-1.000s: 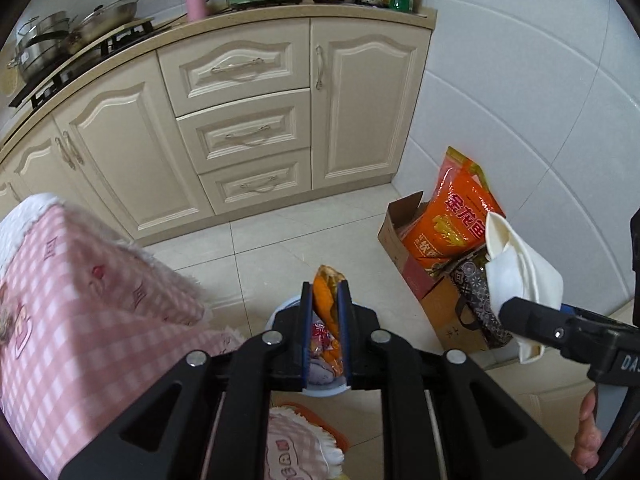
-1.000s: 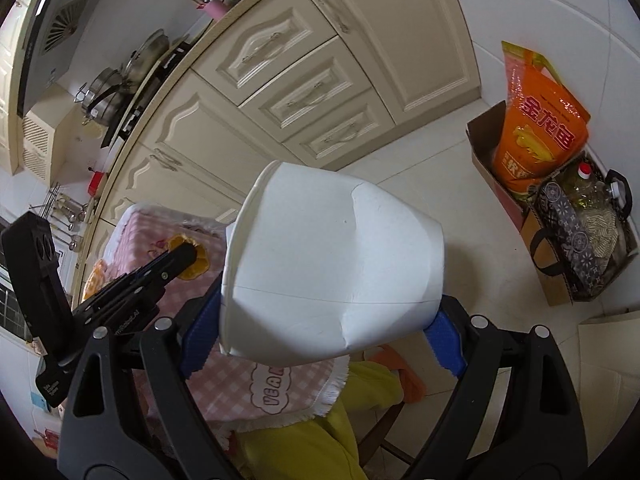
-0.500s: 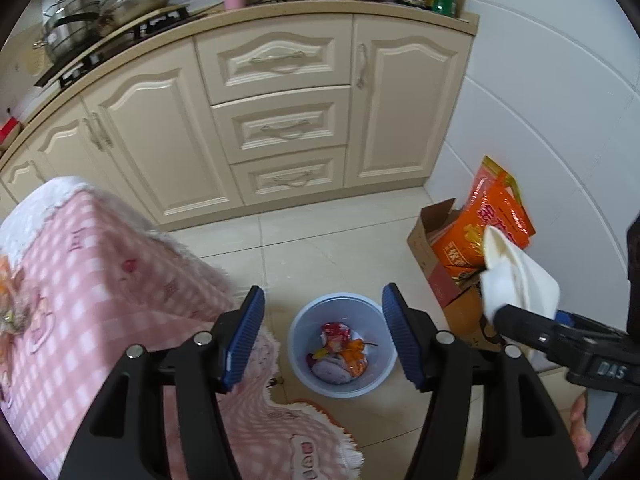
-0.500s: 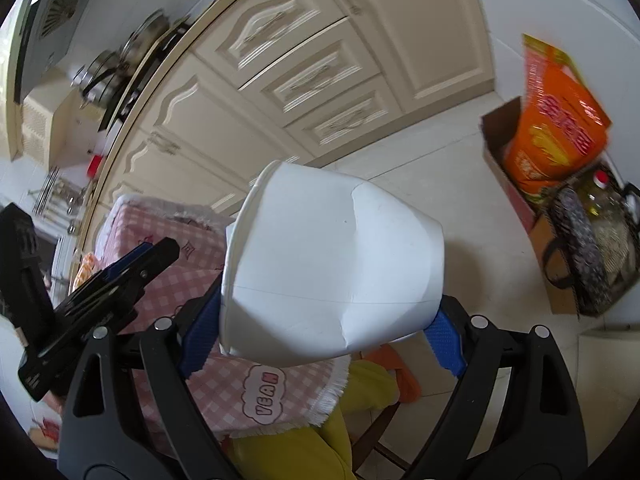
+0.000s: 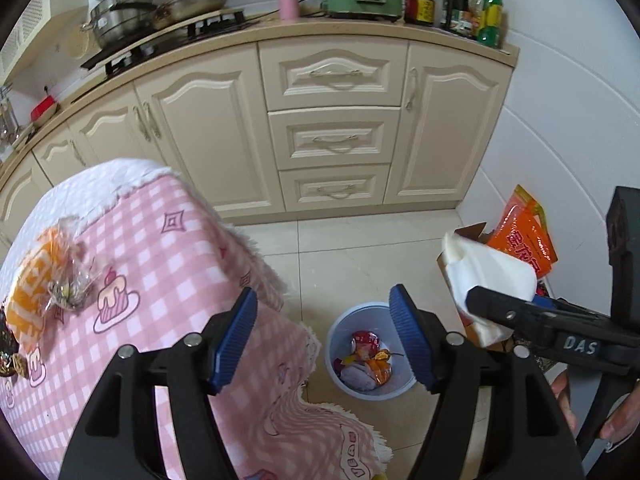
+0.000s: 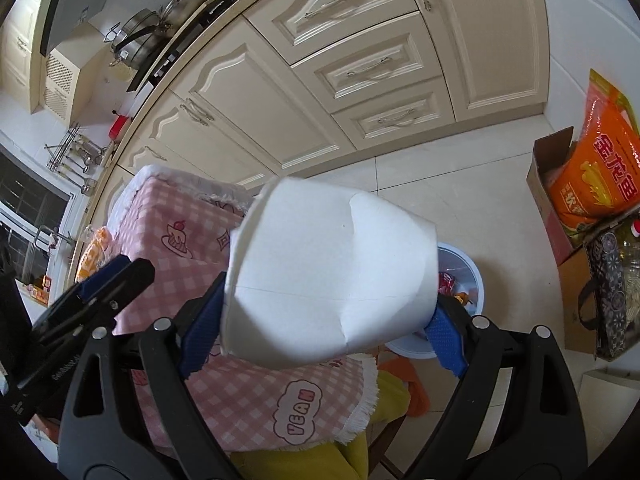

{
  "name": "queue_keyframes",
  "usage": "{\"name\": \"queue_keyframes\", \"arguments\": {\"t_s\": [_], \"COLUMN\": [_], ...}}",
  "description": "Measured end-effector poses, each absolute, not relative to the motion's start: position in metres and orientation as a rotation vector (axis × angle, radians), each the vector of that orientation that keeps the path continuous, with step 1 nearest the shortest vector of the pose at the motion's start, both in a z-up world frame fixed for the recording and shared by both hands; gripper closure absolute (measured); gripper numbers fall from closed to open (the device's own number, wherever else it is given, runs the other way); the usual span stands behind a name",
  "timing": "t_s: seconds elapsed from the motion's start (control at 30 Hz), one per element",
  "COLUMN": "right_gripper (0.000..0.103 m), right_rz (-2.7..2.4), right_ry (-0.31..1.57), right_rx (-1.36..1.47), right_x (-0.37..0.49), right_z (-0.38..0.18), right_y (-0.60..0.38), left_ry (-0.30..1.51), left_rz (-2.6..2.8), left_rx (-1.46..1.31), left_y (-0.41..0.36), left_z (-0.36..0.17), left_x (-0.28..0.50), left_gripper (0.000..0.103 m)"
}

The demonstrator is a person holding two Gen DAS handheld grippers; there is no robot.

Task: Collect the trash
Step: 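Open the right gripper to drop the white paper cup into the bucket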

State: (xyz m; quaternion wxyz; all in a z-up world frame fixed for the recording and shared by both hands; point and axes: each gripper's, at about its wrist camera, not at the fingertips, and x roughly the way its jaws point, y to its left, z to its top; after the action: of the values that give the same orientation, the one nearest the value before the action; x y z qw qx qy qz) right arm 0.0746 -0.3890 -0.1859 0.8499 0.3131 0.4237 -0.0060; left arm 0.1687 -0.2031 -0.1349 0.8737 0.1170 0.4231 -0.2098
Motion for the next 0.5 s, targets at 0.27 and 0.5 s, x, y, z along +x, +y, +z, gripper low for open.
{"name": "queue_keyframes", "arguments": {"t_s": [0.27,0.5], "right_gripper": [0.015,0.015], "right_rz": [-0.028,-0.047], "right_ry": [0.891,0.891], "right_rx": [0.601,0.592], "right_x": [0.074,0.068], "right_z": [-0.176,-0.168], "right_y": [-0.378,-0.375], "left_ry": [0.888,0.878], "left_rz": [-0.442,-0.463], "left_rx": [0.217,0.206], "left_y": [-0.195,-0.192], "left_z": [-0.136,-0.131], "left_x": [0.175,0.170], "left_gripper": [0.036,0.036]}}
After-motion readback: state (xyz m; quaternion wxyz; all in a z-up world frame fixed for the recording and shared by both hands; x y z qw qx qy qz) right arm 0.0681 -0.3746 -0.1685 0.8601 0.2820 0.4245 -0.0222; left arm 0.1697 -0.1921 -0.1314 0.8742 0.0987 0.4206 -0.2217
